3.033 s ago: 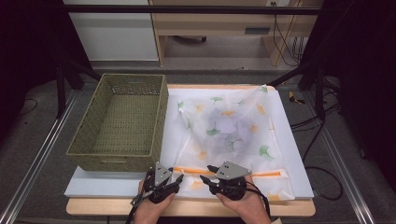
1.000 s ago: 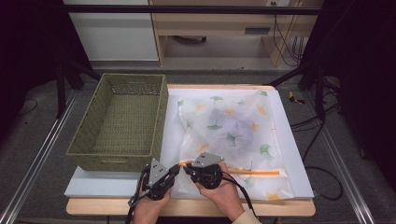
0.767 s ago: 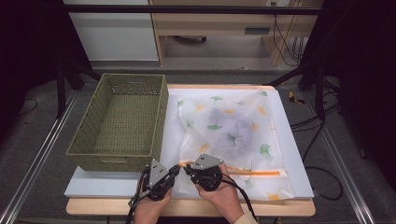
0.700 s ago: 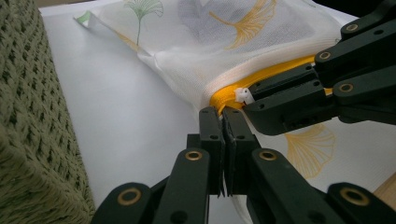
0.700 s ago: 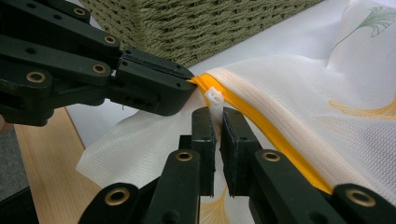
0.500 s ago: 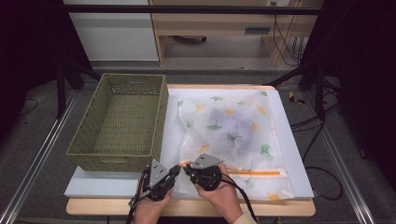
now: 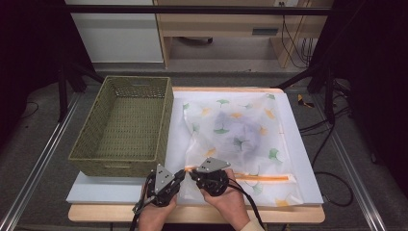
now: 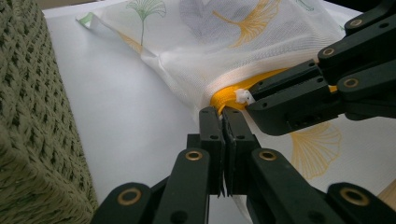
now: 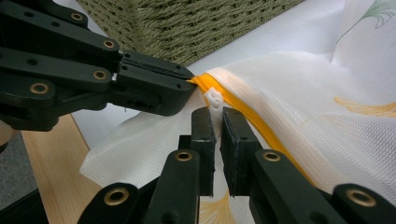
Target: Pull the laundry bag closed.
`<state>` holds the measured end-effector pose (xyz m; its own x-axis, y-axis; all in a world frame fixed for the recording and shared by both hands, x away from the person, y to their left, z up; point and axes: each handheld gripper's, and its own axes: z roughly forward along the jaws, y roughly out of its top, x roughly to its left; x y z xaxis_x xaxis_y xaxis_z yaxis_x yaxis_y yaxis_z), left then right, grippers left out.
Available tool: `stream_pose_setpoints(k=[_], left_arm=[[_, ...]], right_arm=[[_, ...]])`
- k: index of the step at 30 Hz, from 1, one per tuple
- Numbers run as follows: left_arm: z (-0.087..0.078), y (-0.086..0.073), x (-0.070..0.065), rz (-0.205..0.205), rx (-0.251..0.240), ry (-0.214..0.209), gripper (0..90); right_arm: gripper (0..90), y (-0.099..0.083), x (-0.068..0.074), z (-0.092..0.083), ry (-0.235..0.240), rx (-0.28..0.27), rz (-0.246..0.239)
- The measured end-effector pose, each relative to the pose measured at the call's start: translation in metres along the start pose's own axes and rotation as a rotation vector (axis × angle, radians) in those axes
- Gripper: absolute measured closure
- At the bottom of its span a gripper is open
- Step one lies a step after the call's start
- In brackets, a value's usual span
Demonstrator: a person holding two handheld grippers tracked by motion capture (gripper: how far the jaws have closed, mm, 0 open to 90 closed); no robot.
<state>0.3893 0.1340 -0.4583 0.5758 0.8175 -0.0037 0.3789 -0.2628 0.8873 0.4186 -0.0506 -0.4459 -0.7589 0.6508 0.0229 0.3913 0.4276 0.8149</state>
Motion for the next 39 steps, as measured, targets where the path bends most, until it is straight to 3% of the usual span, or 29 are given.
stream_pose_setpoints(k=[4,11,21,25,33,35,39], left_arm=[[-0.001,0.000,0.001,0.002,0.001,0.001,87.4],[-0.001,0.000,0.000,0.005,-0.002,0.001,87.4],[-0.002,0.000,-0.001,0.011,-0.001,-0.005,87.5],[-0.002,0.001,-0.003,0.012,-0.005,-0.009,87.5],[-0.002,0.000,-0.003,0.009,-0.001,-0.013,87.5],[-0.002,0.000,-0.003,0.007,-0.003,-0.010,87.4],[-0.003,0.001,-0.002,0.008,-0.004,-0.012,87.4]], right_arm=[[80.3,0.001,0.001,0.000,0.021,0.001,0.007],[85.6,0.000,0.003,0.001,0.020,0.004,0.006],[77.4,-0.006,-0.005,0.004,0.032,0.002,0.077],[74.0,-0.008,-0.010,0.003,0.058,-0.017,0.120],[69.8,-0.007,-0.010,0.002,0.067,-0.032,0.119],[68.1,-0.007,-0.010,0.003,0.080,-0.037,0.138],[66.7,-0.006,-0.009,0.003,0.071,-0.037,0.119]])
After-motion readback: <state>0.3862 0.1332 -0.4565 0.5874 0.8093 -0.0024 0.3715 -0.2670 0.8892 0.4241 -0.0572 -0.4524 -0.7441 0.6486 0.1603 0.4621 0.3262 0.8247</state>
